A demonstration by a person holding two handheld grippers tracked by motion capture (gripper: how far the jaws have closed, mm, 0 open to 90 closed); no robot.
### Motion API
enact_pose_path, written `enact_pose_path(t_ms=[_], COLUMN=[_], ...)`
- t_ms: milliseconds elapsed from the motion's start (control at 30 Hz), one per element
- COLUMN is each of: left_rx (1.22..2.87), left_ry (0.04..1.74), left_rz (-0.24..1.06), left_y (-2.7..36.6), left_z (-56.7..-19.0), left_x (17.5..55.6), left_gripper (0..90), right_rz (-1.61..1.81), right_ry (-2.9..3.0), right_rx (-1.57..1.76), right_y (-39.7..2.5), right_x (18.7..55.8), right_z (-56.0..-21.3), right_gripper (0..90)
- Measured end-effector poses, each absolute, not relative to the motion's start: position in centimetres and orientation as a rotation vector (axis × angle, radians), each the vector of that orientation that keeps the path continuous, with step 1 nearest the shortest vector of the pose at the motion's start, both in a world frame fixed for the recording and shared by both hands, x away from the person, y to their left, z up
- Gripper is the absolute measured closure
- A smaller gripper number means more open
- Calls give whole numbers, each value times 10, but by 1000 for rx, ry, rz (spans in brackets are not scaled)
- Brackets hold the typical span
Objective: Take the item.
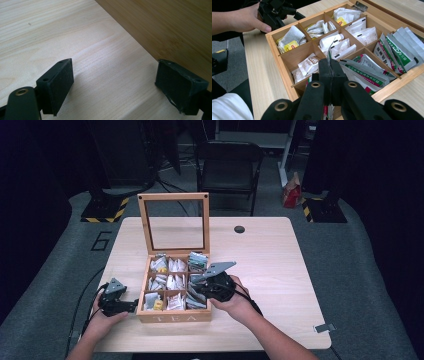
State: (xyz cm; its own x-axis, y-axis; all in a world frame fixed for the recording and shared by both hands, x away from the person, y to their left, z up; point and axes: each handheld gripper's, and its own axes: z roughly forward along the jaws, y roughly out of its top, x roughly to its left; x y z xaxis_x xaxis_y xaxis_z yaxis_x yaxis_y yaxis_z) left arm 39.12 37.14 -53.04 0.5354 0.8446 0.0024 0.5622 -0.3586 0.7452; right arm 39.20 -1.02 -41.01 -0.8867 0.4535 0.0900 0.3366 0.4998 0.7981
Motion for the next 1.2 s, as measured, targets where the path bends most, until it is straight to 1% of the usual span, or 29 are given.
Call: enact_pose_path(t_ms=[500, 1200], left_rx=[2070, 2063], left_ry=[1137, 1137], left_rz=[499, 506], left_y=[372, 371], left_z=[-530, -530], left_x=[391, 391], left_gripper=[144, 144], right_rz=[1370, 1360], right_ry=[2580, 2523], right_rx=[683, 766], right_y=[-14, -38], right_x=[393, 401], right_z=[-397, -394], right_gripper=[900, 900])
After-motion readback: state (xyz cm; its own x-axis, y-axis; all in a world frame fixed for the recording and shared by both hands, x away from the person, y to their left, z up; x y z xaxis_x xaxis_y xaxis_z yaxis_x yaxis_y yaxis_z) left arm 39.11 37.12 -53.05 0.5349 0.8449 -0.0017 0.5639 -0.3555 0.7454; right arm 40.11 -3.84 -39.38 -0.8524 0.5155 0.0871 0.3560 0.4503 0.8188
